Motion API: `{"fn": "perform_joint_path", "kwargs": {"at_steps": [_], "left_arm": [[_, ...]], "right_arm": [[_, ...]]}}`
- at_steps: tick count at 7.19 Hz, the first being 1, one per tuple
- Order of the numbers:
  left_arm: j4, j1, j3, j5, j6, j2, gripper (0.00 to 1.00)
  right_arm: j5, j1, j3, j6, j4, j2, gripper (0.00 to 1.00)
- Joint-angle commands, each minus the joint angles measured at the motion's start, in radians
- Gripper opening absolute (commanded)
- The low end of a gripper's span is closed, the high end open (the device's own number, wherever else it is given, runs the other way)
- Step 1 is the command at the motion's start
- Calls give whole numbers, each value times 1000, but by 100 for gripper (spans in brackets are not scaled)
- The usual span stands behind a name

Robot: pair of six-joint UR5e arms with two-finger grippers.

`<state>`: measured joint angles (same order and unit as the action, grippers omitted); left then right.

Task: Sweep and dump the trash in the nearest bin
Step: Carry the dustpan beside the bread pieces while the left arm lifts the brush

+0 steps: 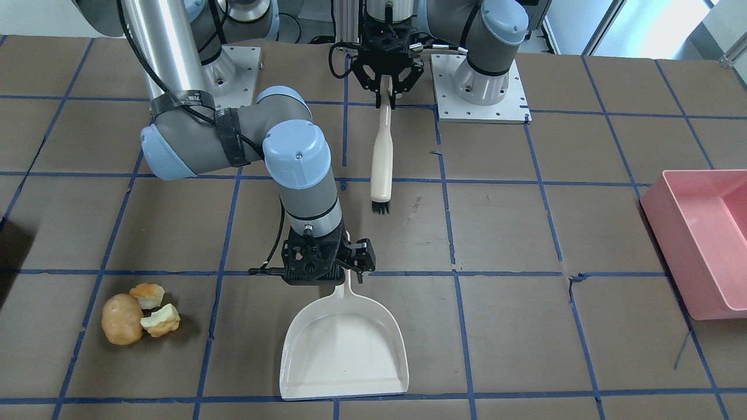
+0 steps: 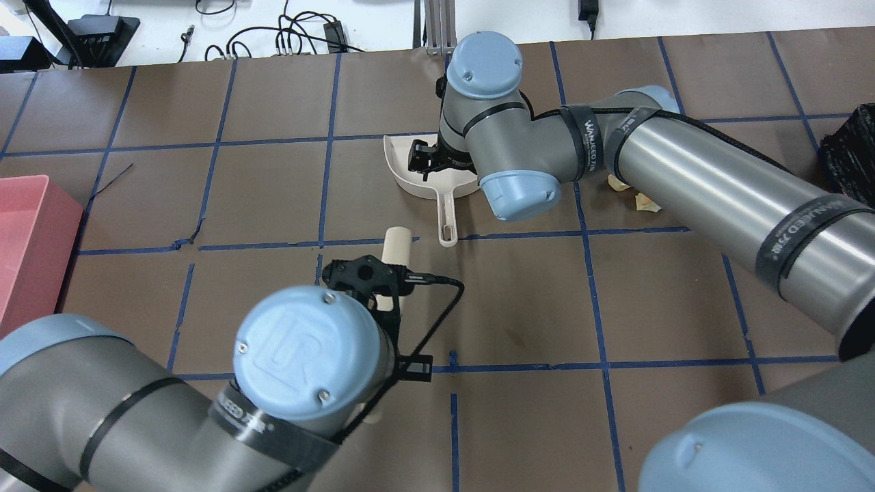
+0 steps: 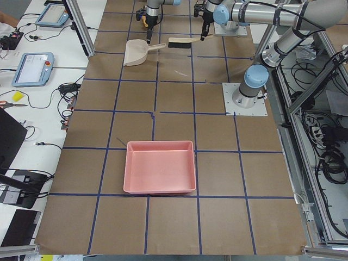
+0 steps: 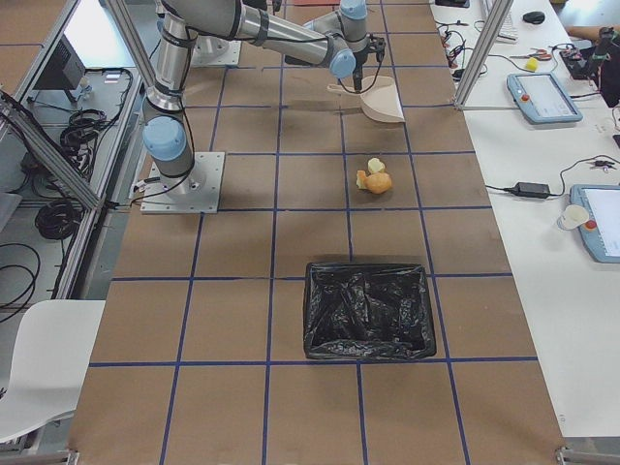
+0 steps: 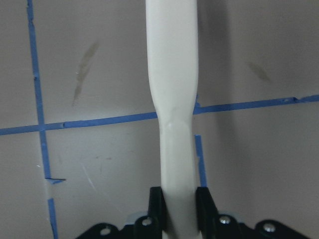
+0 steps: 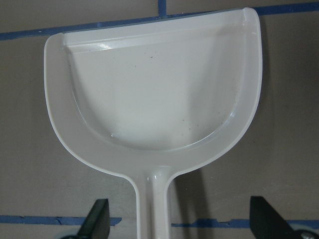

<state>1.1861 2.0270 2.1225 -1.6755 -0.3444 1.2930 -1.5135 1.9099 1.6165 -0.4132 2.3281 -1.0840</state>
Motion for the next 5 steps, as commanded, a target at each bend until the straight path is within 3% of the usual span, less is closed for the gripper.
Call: {"fn": "perform_joint_path", "kwargs": {"at_steps": [1,5], "left_arm": [[6,-297,-19,23,292,-4,0],[-26,-721,-29,212,620,26,0]], "right_arm": [[-51,41,7,-21,19,30,99],[-105,73,43,-19,19,33,91]]}}
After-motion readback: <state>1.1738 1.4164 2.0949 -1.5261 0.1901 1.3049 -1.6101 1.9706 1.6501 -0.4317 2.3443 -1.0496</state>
